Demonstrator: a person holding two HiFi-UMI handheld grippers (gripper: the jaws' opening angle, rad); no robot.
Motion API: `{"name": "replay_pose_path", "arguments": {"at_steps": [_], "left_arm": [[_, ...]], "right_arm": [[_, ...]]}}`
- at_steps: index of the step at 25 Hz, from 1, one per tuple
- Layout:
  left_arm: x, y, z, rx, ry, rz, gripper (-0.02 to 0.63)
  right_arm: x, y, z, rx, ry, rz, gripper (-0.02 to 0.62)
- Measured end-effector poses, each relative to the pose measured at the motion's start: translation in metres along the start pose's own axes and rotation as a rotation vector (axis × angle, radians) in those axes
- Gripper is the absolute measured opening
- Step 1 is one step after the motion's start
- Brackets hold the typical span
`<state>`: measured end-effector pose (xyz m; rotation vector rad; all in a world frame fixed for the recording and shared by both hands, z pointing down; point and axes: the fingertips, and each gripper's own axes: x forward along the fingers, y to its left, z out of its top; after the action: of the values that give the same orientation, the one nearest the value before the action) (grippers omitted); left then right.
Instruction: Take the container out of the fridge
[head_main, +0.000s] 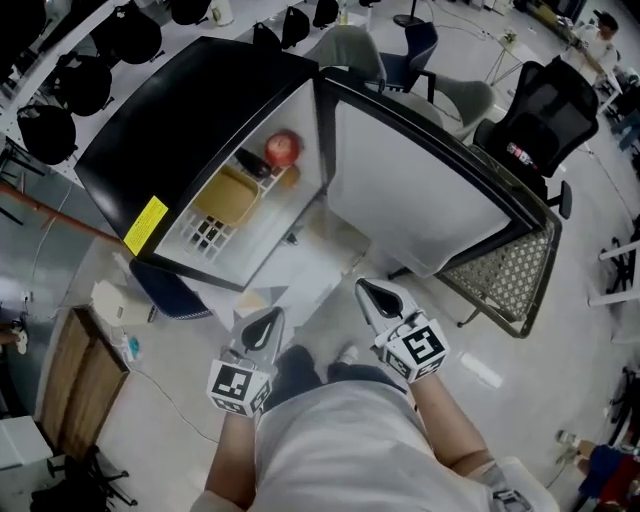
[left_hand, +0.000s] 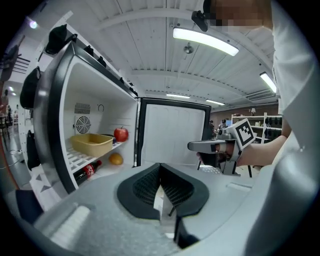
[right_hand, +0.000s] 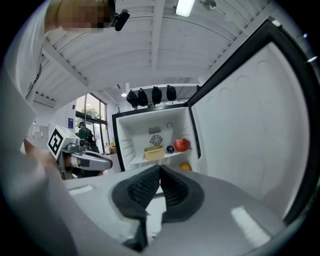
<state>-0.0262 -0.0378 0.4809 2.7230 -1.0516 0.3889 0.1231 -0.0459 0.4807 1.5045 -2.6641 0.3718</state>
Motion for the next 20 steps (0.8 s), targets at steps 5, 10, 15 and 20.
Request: {"name": "replay_pose_path", "arguments": {"at_steps": [5, 10, 15, 20], "left_arm": [[-0.013, 0.029, 0.0, -0.025, -0.01, 0.037, 0.008], [-0.025, 0.062, -0.001, -0.037, -0.024, 0.049, 0.008], [-0.036, 0.09, -0.002, -0.061, -0.046, 0.08, 0.008], [-0.045, 0.108, -0.005, -0.077, -0.065, 0.088, 0.008]], "right_arm": [[0.04, 0.016, 0.012, -0.055, 0.019, 0.066, 0.003], [0.081, 0.029, 0.018, -0.096, 0.042, 0.1, 0.003], [0.119, 0.043, 0.031, -0.156, 0.06, 0.149, 0.003], [0.154, 0.059, 0.04, -0.219, 0.074, 0.197, 0.003]]}}
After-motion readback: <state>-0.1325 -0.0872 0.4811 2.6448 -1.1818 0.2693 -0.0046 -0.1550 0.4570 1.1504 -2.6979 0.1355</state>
